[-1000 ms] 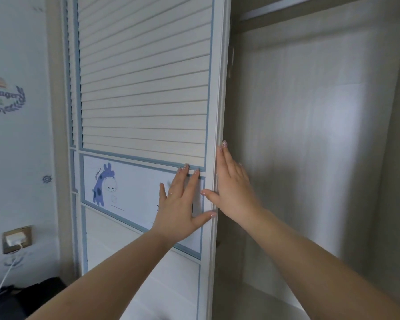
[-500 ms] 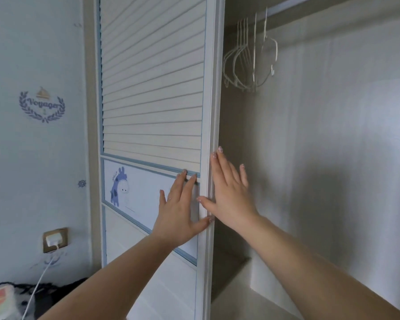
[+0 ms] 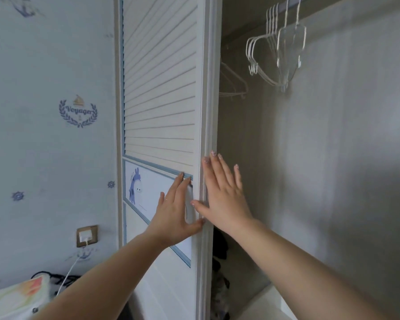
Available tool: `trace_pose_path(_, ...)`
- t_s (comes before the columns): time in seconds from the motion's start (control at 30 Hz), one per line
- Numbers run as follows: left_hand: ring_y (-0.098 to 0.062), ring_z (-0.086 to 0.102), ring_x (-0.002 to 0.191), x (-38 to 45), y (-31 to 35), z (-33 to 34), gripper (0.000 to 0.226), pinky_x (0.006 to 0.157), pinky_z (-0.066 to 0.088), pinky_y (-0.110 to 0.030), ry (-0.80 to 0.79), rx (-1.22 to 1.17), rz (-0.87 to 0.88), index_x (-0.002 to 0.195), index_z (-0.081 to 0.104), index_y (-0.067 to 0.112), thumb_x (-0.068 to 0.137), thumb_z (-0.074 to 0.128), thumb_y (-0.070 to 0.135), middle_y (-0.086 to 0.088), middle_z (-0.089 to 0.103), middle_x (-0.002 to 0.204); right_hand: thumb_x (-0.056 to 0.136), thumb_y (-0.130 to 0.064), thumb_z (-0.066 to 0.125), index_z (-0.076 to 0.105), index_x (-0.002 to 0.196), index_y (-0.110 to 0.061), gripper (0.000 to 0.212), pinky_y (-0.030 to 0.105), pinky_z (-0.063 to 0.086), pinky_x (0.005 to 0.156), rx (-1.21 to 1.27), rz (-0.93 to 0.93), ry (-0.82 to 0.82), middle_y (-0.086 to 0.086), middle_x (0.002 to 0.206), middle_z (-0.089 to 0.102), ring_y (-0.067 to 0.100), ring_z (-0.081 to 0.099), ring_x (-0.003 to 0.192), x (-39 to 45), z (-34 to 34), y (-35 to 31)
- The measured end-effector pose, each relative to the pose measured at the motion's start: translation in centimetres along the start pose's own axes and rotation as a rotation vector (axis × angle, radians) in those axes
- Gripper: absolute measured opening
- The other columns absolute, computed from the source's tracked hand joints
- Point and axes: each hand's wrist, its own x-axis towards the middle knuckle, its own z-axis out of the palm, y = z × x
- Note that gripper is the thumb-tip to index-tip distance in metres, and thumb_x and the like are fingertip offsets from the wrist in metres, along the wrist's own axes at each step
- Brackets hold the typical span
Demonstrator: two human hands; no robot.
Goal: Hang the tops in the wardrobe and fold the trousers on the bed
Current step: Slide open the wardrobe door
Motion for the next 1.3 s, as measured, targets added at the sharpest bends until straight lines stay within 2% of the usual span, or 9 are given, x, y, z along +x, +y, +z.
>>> trace_pose_path(0.17, -0.006, -0.005, 0.147, 0.6, -1.3, 0.0, 0.101, 0.119, 0.009, -0.052, 0.014, 0.009, -0.026, 0.151, 0.004, 0.022, 0.076, 0.066, 0.048, 0.012, -0.007, 0.160, 0.086, -0.057, 0.049, -0.020, 0.147, -0.022, 0.099, 0.045, -0.015, 0.116, 0.054, -0.027, 0.006, 0.002, 0.159, -0.018, 0.017, -0.018, 0.145, 1.0, 1.4, -0.1)
trace_pose_path(0.37, -0.005, -0.005, 0.147, 1.1, -2.0, 0.0, 0.102, 0.118, 0.013, -0.050, 0.021, 0.031, -0.025, 0.151, 0.004, 0.018, 0.072, 0.059, 0.052, 0.008, -0.002, 0.160, 0.086, -0.057, 0.047, -0.017, 0.149, -0.022, 0.096, 0.048, -0.013, 0.116, 0.076, -0.049, 0.022, -0.002, 0.152, -0.028, 0.016, -0.023, 0.144, 1.8, 2.9, -0.1)
trace_pose_path(0.6, -0.002, -0.003, 0.146, 1.1, -2.4, 0.1, 0.100, 0.118, 0.015, -0.050, 0.045, 0.035, -0.005, 0.151, 0.007, 0.016, 0.077, 0.070, 0.039, 0.009, 0.000, 0.160, 0.086, -0.058, 0.047, -0.031, 0.140, -0.027, 0.099, 0.047, -0.015, 0.115, 0.121, -0.074, 0.036, -0.003, 0.151, -0.031, 0.014, -0.029, 0.141, 2.1, 3.3, 0.3)
trace_pose_path(0.73, -0.003, -0.002, 0.146, 1.2, -2.3, 0.1, 0.101, 0.119, 0.017, -0.045, 0.039, 0.046, -0.009, 0.151, 0.006, 0.015, 0.078, 0.070, 0.038, 0.007, 0.000, 0.160, 0.087, -0.057, 0.048, -0.021, 0.147, -0.025, 0.096, 0.047, -0.015, 0.114, 0.142, -0.088, 0.021, -0.004, 0.151, -0.031, 0.016, -0.025, 0.143, 2.1, 3.0, 0.4)
trace_pose_path(0.87, -0.004, 0.007, 0.146, 0.8, -2.0, -0.2, 0.098, 0.118, 0.016, -0.027, 0.025, -0.017, -0.062, 0.152, 0.005, 0.021, 0.081, 0.072, 0.034, 0.007, 0.008, 0.159, 0.090, -0.046, 0.051, 0.006, 0.152, -0.024, 0.080, 0.047, -0.008, 0.116, 0.243, -0.110, 0.033, 0.000, 0.160, -0.009, 0.017, -0.009, 0.147, 1.9, 2.1, 0.8)
trace_pose_path(1.03, 0.006, 0.042, 0.123, -2.3, -1.2, -0.9, 0.079, 0.096, 0.032, -0.013, 0.144, -0.162, -0.203, 0.147, 0.025, 0.030, 0.083, 0.071, 0.031, 0.015, 0.036, 0.145, 0.091, -0.029, 0.059, 0.043, 0.141, -0.022, 0.053, 0.035, 0.018, 0.116, 0.593, -0.115, 0.102, -0.002, 0.153, 0.032, 0.015, 0.022, 0.143, 0.1, 0.6, 0.2)
trace_pose_path(1.13, 0.009, 0.051, 0.115, -5.0, -0.3, -1.5, 0.065, 0.095, 0.038, -0.012, 0.246, -0.273, -0.264, 0.137, 0.036, 0.036, 0.083, 0.071, 0.028, 0.018, 0.049, 0.132, 0.091, -0.024, 0.060, 0.049, 0.136, -0.027, 0.047, 0.015, 0.029, 0.104, 0.888, -0.056, 0.061, -0.019, 0.137, 0.045, -0.008, 0.039, 0.125, -1.3, 0.2, -1.5)
trace_pose_path(1.2, 0.008, 0.052, 0.114, -7.4, 0.1, -2.1, 0.060, 0.095, 0.040, -0.014, 0.295, -0.294, -0.303, 0.132, 0.038, 0.040, 0.084, 0.071, 0.025, 0.020, 0.052, 0.127, 0.091, -0.025, 0.061, 0.049, 0.135, -0.031, 0.046, 0.004, 0.032, 0.095, 1.005, -0.042, -0.007, -0.034, 0.125, 0.042, -0.024, 0.039, 0.110, -2.2, 0.4, -3.2)
trace_pose_path(1.3, 0.005, 0.054, 0.114, -11.4, 0.1, -3.2, 0.061, 0.096, 0.042, -0.015, 0.352, -0.305, -0.382, 0.134, 0.038, 0.037, 0.084, 0.070, 0.022, 0.020, 0.053, 0.127, 0.091, -0.027, 0.060, 0.048, 0.135, -0.035, 0.046, 0.011, 0.033, 0.102, 1.116, -0.076, -0.133, -0.031, 0.127, 0.045, -0.015, 0.040, 0.119, -3.9, 1.2, -6.2)
